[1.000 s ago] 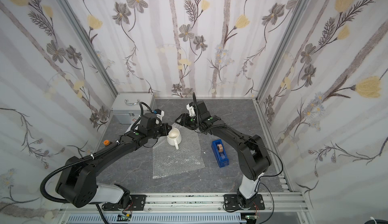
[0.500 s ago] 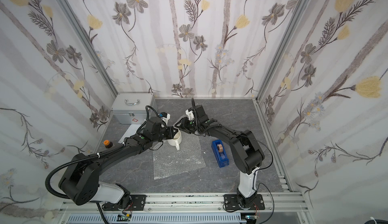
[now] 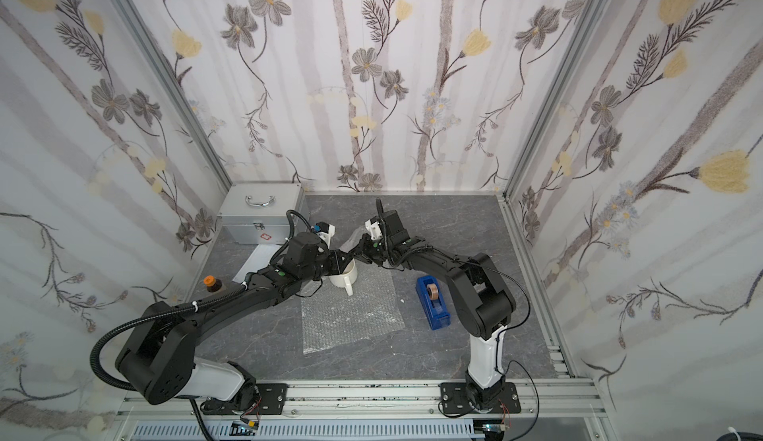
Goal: Wrap mugs in bubble wrap
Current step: Wrap the mug in bubble wrap.
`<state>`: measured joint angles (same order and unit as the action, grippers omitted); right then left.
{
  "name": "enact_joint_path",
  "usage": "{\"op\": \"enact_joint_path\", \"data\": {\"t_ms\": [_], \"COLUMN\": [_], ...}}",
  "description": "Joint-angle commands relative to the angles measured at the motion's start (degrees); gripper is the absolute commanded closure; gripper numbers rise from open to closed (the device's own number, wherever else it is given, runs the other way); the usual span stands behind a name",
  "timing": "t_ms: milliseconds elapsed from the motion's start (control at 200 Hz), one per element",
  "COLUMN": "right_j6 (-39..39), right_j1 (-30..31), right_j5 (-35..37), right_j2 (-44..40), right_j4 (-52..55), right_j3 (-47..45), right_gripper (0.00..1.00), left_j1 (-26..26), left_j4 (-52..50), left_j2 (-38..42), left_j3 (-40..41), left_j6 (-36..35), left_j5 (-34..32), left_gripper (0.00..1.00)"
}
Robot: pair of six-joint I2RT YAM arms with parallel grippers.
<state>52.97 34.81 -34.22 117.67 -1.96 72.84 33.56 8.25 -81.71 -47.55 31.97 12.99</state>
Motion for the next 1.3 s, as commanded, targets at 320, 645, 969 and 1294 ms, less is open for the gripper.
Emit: {"op": "enact_joint_path", "data": {"t_ms": [320,645,969,1294], "right_j6": [-4.61,-5.20,-8.10,-14.73], "right_j1": [0.09,0.09,0.68,3.04], "right_j5": [3.19,3.45,5.14,11.80], "right_j2": [0.45,1.25,0.38,-7.80], "right_j4": [2.38,2.96,6.03,5.37], "right_j3": [0.20,1.20,3.36,-1.03], "right_gripper": [1.00,1.00,0.89,0.58], "left_j1": [-2.81,-3.68,-3.77,-4.37], "left_j4": [-13.96,-30.49,-35.01,-35.13], "left_j2": [5.62,-4.29,-12.35,-13.74], "left_j3": [-3.19,-11.89,-15.68,-16.43], "left_j6": [-0.19,-8.56,-11.22,-10.41], "left_j5": [-7.64,-12.64,-15.97,-14.24], "left_gripper": [0.37,0.37,0.39,0.39]}}
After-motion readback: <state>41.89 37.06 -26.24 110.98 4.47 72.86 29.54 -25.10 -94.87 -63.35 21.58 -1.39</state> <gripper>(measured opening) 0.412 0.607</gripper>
